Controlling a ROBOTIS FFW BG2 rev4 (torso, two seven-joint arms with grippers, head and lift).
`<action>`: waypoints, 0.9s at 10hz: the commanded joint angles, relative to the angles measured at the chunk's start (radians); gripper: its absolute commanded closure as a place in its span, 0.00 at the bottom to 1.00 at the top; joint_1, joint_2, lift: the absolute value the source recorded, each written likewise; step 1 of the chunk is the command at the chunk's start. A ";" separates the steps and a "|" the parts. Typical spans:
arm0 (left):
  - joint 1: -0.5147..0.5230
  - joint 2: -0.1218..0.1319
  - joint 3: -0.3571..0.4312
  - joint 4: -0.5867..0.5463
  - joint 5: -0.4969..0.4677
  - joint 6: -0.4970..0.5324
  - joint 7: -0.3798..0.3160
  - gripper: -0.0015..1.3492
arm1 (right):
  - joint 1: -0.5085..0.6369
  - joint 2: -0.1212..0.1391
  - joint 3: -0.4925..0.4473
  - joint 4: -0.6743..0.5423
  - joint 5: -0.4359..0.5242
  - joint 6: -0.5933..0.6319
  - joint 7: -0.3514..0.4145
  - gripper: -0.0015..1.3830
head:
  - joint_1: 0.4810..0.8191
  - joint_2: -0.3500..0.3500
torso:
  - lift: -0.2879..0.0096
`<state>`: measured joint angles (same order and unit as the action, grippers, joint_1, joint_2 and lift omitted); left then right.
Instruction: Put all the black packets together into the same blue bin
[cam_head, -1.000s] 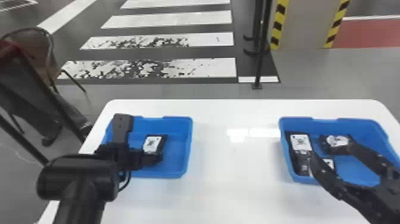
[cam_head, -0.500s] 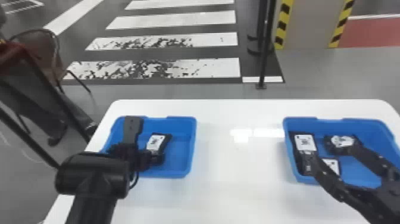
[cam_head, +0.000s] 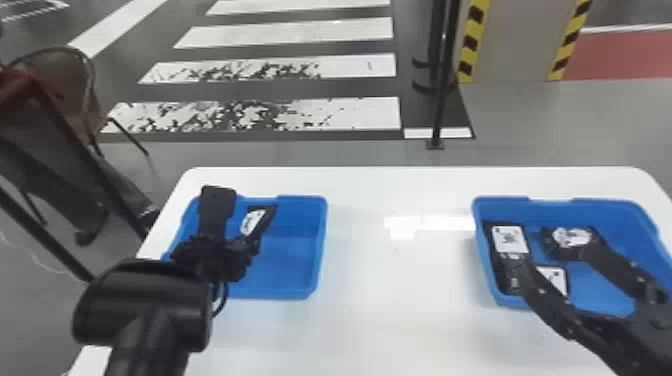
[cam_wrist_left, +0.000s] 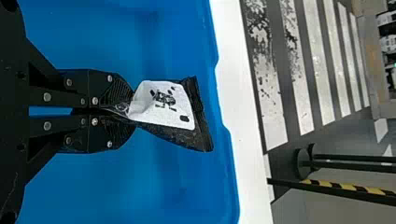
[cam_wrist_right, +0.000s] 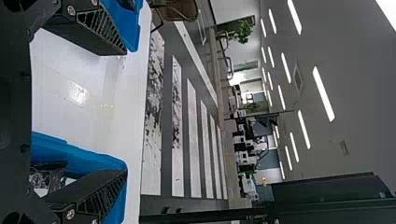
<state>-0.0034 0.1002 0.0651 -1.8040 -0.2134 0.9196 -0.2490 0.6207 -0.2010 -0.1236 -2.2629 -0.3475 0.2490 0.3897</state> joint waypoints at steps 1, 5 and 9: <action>0.067 -0.011 0.021 -0.134 0.000 -0.021 0.005 0.91 | -0.007 0.000 0.000 0.001 -0.009 -0.001 0.000 0.09 | 0.63 0.69 | 0.60; 0.308 -0.065 0.063 -0.328 0.179 -0.397 0.005 0.91 | -0.228 -0.012 0.090 0.090 -0.133 0.001 0.000 0.09 | 0.63 0.69 | 0.60; 0.344 -0.011 -0.197 -0.328 0.335 -0.596 0.005 0.91 | -0.454 -0.026 0.265 0.193 -0.215 -0.016 -0.005 0.09 | 0.63 0.64 | 0.60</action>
<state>0.3405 0.0784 -0.0903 -2.1314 0.0984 0.3483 -0.2439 0.1897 -0.2267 0.1227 -2.0856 -0.5573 0.2350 0.3849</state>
